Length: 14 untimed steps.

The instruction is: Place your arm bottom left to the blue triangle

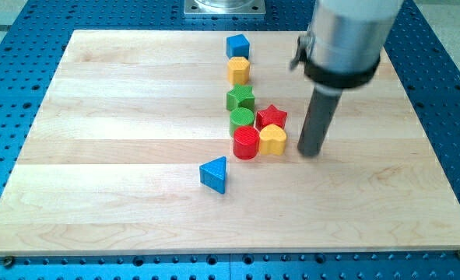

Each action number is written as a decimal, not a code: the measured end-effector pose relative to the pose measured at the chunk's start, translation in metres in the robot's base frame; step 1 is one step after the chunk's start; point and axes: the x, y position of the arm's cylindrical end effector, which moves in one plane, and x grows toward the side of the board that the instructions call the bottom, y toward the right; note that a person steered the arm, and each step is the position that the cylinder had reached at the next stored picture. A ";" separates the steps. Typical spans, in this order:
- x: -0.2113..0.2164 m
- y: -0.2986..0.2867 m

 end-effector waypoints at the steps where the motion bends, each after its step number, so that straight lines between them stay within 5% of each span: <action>1: -0.068 -0.008; 2: -0.113 -0.033; 4: -0.063 -0.090; 6: -0.080 -0.184; 8: 0.080 -0.243; 9: 0.141 -0.178; 11: 0.157 -0.090; 14: 0.134 -0.128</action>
